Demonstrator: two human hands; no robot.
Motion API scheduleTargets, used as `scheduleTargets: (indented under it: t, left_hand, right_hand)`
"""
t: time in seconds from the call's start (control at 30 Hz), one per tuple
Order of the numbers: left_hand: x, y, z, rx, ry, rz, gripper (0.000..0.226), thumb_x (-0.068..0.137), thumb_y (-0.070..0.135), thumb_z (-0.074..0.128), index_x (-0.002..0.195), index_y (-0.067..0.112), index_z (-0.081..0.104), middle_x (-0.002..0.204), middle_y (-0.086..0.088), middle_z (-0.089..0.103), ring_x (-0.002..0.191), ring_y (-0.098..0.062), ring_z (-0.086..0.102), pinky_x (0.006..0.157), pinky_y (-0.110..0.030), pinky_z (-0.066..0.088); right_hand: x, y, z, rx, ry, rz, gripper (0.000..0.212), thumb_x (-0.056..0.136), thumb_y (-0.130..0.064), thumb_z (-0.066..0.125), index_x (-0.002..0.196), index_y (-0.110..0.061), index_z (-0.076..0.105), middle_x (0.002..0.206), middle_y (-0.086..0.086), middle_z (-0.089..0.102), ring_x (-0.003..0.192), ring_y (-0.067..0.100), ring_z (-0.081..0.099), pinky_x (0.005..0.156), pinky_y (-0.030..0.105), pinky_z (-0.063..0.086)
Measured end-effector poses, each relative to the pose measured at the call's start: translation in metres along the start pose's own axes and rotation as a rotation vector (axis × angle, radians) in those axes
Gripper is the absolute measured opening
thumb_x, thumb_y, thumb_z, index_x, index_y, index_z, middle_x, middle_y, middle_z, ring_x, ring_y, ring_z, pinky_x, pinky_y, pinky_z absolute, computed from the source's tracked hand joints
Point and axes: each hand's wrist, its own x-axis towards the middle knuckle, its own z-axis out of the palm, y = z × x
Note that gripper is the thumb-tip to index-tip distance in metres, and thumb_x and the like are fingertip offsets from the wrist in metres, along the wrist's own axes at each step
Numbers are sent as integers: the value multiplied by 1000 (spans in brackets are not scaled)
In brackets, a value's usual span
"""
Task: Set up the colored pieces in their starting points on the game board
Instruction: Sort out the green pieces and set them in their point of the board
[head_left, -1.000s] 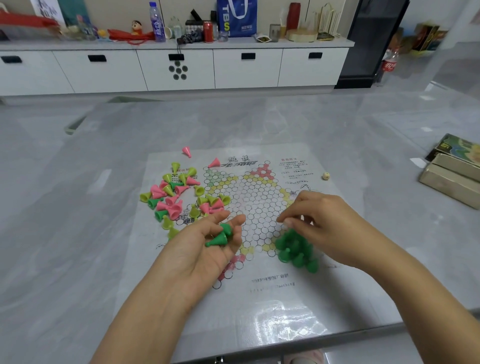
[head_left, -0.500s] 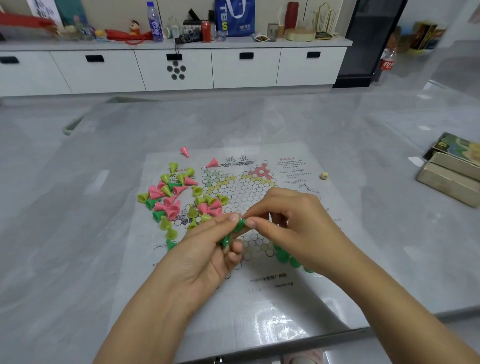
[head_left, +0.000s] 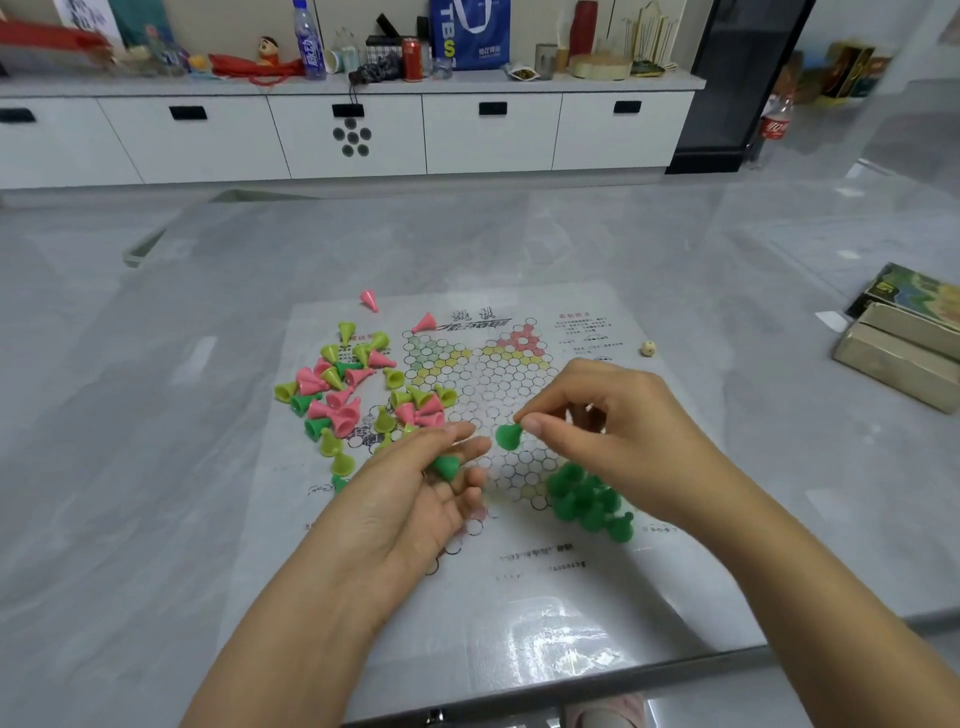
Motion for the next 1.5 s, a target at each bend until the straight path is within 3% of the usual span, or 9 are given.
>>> scheduleTargets:
  t: [0.13,0.23,0.4,0.57,0.9,1.07,1.27,1.37,1.5]
  left_hand:
    - [3,5,-4,-88,26,16,28,84,-7,35,98,2,58,93,-18,61,69,-19,57,47,-18,51]
    - [2,5,-3,-115,35,34,31,85,-9,29,97,0,57,93,-20,60,77,-24,61,52,-22,56]
    - [-2,5,-1,-56,22,115,22,93,-4,34,102,0,54,88,-20,65,58,-18,68,50,-21,55]
    - [-3,7,-4,39,39,184,17,94,9,44,106,4,54,66,-6,71,45,-9,58,43,-16,48]
    - [-3,10,-7,53,87,218,14,94,17,46,97,7,55,69,-5,68,43,-7,51,39,-15,42]
    - [-4,13,-9,59,105,233,19,95,19,45,86,9,58,58,0,66,41,-5,50,38,-13,40]
    - [-6,23,-21,-3,131,247,18,95,17,44,84,11,57,55,-1,65,39,-5,52,38,-13,42]
    - [-7,34,-34,-107,168,237,14,91,12,47,81,9,57,63,-5,63,44,-8,54,40,-14,43]
    - [-10,50,-55,-244,230,263,21,88,10,42,69,9,52,65,-6,57,54,-11,51,45,-12,44]
  right_hand:
    - [-3,10,-7,-187,-128,43,8,81,-30,64,82,-27,71,77,-13,51,71,-4,46,63,11,32]
    - [-6,12,1,-294,-218,10,12,82,-30,63,88,-25,72,77,-14,47,79,4,45,71,26,41]
    - [-5,12,2,-332,-235,24,14,83,-29,62,89,-21,71,83,-7,52,84,10,47,77,35,46]
    - [-7,11,3,-341,-270,31,14,84,-29,61,90,-22,71,85,-7,53,80,7,44,77,30,45]
    - [-6,13,1,-368,-310,21,16,84,-32,60,92,-24,70,78,-13,47,71,-2,43,69,20,40]
    - [-5,14,0,-349,-330,14,17,83,-33,61,94,-26,71,81,-11,50,71,-2,45,64,10,35]
    - [-3,12,-11,-261,-182,47,12,83,-25,61,89,-26,72,71,-15,51,72,-7,48,63,6,35]
    - [-1,6,-10,-255,-100,30,11,83,-20,61,86,-22,72,69,-15,52,68,-10,48,63,4,35]
    - [6,-5,8,-291,-114,-13,12,85,-22,58,90,-24,70,69,-19,50,75,-14,47,64,3,33]
